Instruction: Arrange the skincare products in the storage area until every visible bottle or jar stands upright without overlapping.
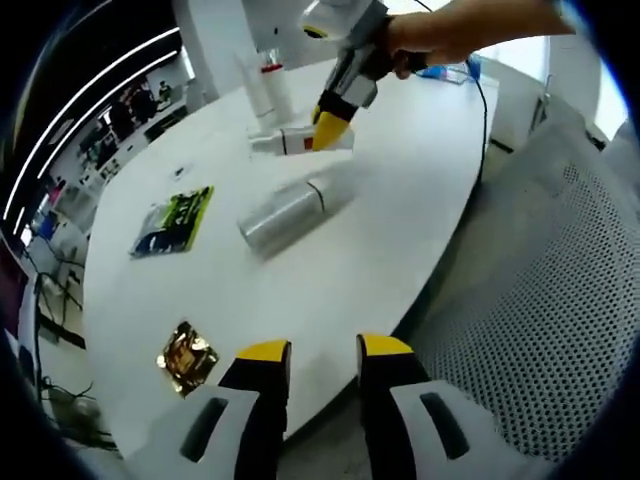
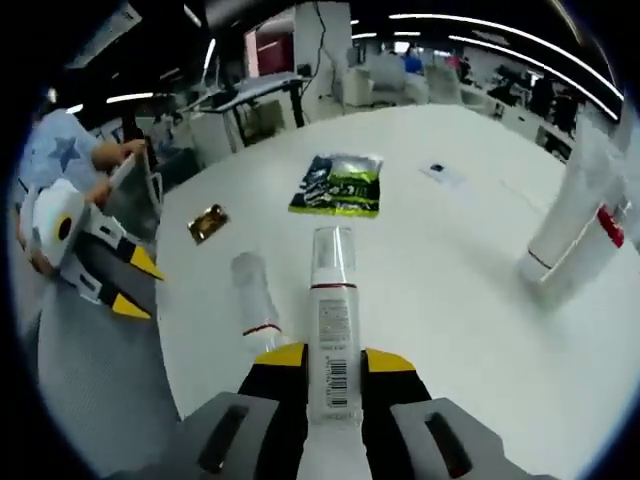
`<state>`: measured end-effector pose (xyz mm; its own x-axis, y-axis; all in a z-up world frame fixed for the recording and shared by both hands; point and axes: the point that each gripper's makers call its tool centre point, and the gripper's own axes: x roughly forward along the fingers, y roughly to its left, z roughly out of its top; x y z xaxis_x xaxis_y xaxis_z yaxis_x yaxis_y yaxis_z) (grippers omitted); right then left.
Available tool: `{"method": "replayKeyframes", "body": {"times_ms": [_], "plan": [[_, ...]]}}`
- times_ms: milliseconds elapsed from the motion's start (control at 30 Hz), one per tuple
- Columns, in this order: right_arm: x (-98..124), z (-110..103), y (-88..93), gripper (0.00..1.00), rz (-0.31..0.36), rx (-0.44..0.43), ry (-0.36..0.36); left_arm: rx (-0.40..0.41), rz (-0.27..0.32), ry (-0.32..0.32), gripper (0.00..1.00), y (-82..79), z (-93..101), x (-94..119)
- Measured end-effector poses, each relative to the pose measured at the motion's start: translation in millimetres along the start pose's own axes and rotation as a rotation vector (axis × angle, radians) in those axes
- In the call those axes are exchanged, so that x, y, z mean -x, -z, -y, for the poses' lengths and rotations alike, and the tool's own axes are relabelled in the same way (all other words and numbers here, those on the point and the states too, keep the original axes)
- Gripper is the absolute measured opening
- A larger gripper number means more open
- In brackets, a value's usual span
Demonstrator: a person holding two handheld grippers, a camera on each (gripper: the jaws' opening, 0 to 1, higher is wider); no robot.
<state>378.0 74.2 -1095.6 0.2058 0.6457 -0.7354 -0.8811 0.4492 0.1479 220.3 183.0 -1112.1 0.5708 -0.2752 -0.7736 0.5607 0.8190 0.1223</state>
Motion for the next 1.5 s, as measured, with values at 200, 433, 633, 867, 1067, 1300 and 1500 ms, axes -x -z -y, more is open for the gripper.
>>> {"method": "replayKeyframes", "body": {"times_ms": [200,433,633,867,1067,1300,1500], "plan": [[20,-30,-11.1,0.13,0.143,-0.141,-0.038,0.024,0.086,0.012,0.23,-16.5,0.0,6],[41,-77,-24.7,0.13,0.331,-0.350,-0.157,0.148,0.226,0.075,0.27,-42.6,0.1,18],[52,-109,-34.1,0.13,0.434,-0.425,-0.260,0.334,0.360,0.226,0.28,-71.7,2.5,37],[64,-135,-45.7,0.13,0.494,-0.461,-0.397,0.657,0.596,0.449,0.40,-111.9,-5.6,66],[79,-166,-56.9,0.13,0.513,-0.451,-0.573,0.869,0.736,0.653,0.39,-134.6,-2.7,86],[83,-195,-53.6,0.13,0.451,-0.426,-0.708,0.907,0.745,0.760,0.18,-140.9,10.0,89],[81,-195,-51.0,0.14,0.436,-0.464,-0.725,0.915,0.736,0.781,0.18,-136.4,11.6,89]]}}
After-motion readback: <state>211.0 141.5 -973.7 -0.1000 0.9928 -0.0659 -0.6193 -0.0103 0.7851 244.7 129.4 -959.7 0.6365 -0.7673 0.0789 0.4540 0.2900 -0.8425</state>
